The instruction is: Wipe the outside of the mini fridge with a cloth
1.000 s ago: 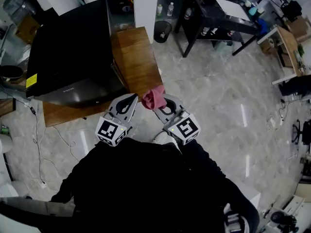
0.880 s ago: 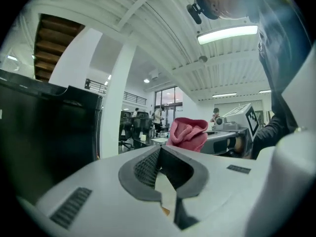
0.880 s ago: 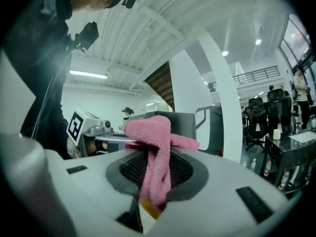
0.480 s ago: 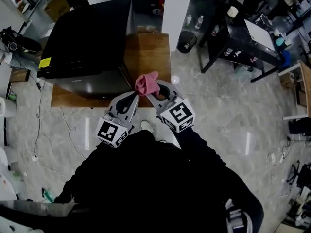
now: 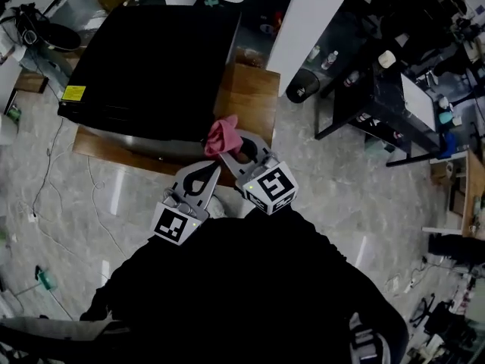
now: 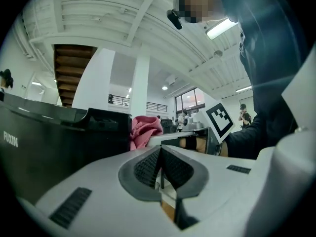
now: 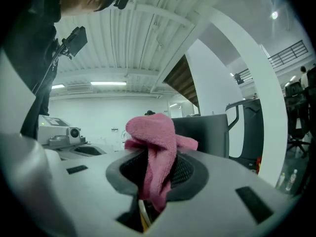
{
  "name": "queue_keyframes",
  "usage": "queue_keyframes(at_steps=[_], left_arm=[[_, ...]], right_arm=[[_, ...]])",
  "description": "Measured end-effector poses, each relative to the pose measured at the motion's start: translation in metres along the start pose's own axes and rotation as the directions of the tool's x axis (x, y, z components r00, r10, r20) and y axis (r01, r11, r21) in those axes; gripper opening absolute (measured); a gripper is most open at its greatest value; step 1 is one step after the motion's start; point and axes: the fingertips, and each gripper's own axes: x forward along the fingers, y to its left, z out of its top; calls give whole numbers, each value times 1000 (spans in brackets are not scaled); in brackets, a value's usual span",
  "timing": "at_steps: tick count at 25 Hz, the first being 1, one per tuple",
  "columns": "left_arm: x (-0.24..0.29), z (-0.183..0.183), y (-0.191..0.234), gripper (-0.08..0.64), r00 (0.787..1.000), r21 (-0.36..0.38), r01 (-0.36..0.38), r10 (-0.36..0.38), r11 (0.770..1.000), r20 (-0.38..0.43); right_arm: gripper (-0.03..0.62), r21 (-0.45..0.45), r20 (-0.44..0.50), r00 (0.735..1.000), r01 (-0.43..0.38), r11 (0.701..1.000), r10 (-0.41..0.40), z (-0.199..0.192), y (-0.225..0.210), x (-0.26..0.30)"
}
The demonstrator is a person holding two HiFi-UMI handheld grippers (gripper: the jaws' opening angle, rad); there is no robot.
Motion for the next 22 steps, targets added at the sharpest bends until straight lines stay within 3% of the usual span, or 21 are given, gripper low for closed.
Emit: queue_keyframes(at_steps=[6,11,16,22], left_arm=[[31,1,1,2,997,-29,-82,82,996,-10],[56,1,9,2,980,-23,-201,200,979,-19],[76,-2,18,2,930,-35,-368,366,929,-37],[111,7,39,2,861,-32,-508,508,861,-17]], right_arm=[[89,10,22,994,-109,994,109,5,-25,6],[89,11,50,970,-238,971,238,5,-44,13],[89,14,30,924,-382,924,382,3,-65,26],[91,-23,26,861,-508,861,509,6,-96,39]])
